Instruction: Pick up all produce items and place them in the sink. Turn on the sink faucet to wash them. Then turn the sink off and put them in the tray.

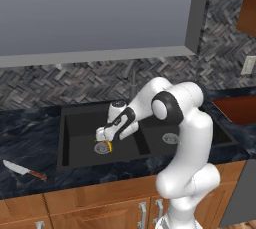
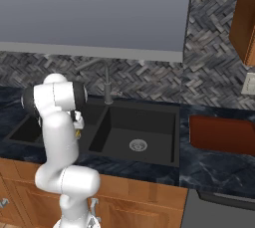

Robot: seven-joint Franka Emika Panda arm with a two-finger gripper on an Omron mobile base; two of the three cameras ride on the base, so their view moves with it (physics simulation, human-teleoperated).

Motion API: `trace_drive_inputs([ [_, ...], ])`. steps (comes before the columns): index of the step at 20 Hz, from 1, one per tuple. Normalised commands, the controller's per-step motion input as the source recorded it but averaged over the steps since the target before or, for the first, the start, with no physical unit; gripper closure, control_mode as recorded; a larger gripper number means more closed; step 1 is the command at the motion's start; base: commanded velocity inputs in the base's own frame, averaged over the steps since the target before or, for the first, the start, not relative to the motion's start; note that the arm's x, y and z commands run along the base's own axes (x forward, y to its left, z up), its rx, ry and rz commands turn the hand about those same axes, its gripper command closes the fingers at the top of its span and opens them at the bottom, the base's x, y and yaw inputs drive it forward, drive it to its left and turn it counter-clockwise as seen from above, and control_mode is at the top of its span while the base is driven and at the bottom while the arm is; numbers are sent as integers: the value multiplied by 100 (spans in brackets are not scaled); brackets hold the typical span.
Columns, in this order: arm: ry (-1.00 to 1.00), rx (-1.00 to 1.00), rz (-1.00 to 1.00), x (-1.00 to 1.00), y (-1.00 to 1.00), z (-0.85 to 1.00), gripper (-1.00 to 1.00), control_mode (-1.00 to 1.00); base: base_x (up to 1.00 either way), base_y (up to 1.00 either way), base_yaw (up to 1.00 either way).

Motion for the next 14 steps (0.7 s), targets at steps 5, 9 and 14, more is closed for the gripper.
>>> trace_drive_inputs([
  [5,-5,-2,0,33,8,-19,-100,-100,0,0,0],
  [9,-7,-3,0,36,6,-24,-100,-100,0,0,0],
  [14,-5,-3,0,27,1,-32,-100,-100,0,0,0],
])
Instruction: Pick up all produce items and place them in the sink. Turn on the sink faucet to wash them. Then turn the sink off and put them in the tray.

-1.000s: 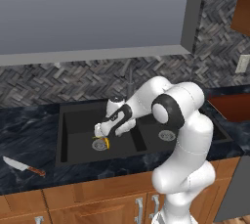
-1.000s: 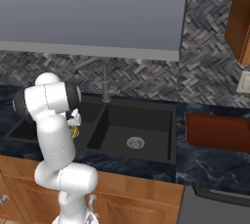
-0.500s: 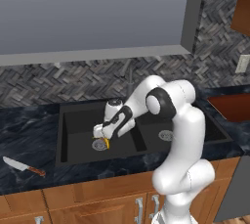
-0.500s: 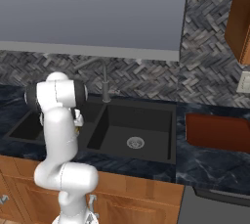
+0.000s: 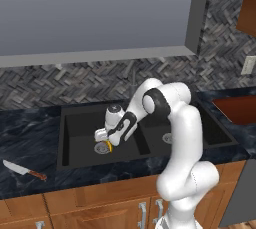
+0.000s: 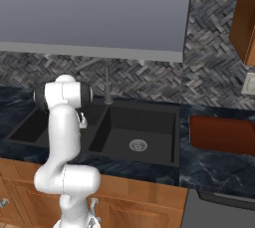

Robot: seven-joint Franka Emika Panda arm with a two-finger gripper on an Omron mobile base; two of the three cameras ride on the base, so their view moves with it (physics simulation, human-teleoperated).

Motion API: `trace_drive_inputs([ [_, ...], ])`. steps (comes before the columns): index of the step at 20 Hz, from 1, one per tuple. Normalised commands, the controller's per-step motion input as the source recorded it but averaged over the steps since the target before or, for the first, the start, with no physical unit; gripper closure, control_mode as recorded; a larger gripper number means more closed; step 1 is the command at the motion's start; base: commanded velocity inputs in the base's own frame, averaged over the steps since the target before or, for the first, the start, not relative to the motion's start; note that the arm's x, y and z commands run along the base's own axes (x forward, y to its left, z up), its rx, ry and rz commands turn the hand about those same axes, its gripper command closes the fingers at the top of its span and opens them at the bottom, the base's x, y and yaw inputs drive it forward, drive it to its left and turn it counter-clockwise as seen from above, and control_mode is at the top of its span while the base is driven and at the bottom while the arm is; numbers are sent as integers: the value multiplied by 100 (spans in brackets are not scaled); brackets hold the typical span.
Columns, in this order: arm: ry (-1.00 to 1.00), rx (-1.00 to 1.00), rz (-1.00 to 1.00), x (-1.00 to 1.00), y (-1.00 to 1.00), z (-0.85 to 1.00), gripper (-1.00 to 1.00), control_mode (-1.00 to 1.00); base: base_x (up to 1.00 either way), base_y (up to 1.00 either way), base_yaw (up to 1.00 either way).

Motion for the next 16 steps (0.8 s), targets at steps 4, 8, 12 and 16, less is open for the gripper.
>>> trace_drive_inputs([
  [4,0,-1,0,12,0,-33,-100,-100,0,0,0],
  [8,0,0,0,7,0,-27,-100,-100,0,0,0],
  [12,0,0,0,18,0,-25,-100,-100,0,0,0],
  [16,0,0,0,28,0,-23,-100,-100,0,0,0],
])
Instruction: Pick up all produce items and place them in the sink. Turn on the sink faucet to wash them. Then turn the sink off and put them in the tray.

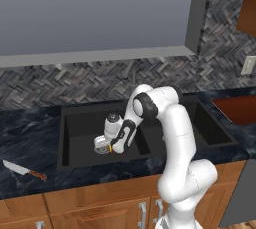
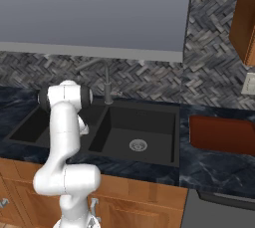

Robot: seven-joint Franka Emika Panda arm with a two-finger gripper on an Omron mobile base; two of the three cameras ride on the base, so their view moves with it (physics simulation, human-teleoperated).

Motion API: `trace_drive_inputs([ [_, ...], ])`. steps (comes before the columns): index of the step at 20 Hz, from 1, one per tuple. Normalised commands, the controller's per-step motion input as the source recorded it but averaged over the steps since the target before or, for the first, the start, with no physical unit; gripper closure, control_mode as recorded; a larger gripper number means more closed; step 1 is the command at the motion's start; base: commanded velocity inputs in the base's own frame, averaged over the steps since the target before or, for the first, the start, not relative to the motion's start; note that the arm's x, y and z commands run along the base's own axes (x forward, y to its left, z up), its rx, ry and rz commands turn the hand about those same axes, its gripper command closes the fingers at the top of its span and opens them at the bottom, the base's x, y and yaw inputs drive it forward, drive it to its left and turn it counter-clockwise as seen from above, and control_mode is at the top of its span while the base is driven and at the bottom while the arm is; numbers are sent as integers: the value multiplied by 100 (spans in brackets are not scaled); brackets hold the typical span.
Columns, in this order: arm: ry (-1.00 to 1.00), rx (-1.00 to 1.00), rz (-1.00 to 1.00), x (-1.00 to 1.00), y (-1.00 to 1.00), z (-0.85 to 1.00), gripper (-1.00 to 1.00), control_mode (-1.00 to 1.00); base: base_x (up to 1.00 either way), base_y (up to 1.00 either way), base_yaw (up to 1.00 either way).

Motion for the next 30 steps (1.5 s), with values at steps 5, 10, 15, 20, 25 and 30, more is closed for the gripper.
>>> trace_drive_inputs([
  [5,0,0,0,29,0,-27,-100,-100,0,0,0],
  [10,0,0,0,27,0,-32,-100,-100,0,0,0],
  [15,0,0,0,18,0,-29,100,-100,0,0,0],
  [20,0,0,0,1,0,-6,100,-100,0,0,0],
  [25,-10,0,0,-7,0,14,100,-100,0,0,0],
  [30,-22,0,0,-30,-2,92,100,-100,0,0,0],
])
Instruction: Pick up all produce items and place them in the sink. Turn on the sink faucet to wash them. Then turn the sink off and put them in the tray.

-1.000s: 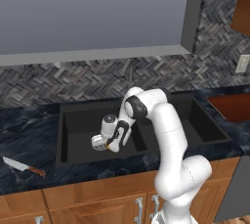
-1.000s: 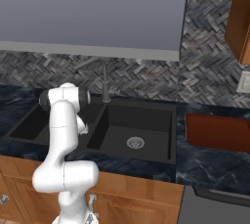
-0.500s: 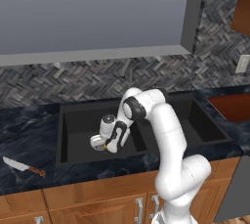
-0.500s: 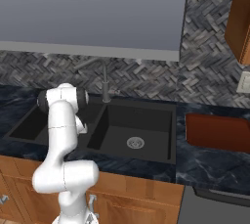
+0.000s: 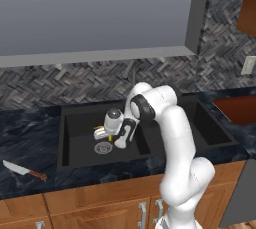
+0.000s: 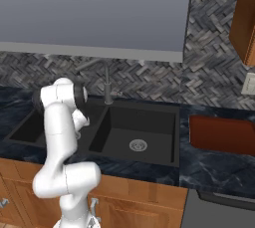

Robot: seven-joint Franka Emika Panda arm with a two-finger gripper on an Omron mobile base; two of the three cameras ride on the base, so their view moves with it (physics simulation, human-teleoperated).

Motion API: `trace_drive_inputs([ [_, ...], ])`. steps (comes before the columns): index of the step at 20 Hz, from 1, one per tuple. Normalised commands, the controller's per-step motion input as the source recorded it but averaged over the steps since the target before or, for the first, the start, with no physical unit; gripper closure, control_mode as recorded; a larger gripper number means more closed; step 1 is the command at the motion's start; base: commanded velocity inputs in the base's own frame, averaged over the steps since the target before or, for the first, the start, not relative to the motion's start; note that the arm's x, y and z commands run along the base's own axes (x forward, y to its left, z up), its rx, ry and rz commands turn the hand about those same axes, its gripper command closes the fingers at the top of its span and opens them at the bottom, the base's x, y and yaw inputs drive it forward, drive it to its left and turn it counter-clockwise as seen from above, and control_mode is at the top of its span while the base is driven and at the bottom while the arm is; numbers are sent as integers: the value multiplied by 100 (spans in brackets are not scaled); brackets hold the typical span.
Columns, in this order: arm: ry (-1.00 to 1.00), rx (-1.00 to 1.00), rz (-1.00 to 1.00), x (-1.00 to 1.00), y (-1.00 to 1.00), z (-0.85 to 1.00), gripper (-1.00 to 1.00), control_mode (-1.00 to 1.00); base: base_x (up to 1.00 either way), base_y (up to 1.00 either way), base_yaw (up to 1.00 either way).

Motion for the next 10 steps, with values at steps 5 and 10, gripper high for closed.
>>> trace_drive_inputs([
  [5,-7,0,0,-48,-5,100,100,-100,0,0,0],
  [10,0,0,0,-67,-1,100,100,-100,0,0,0],
])
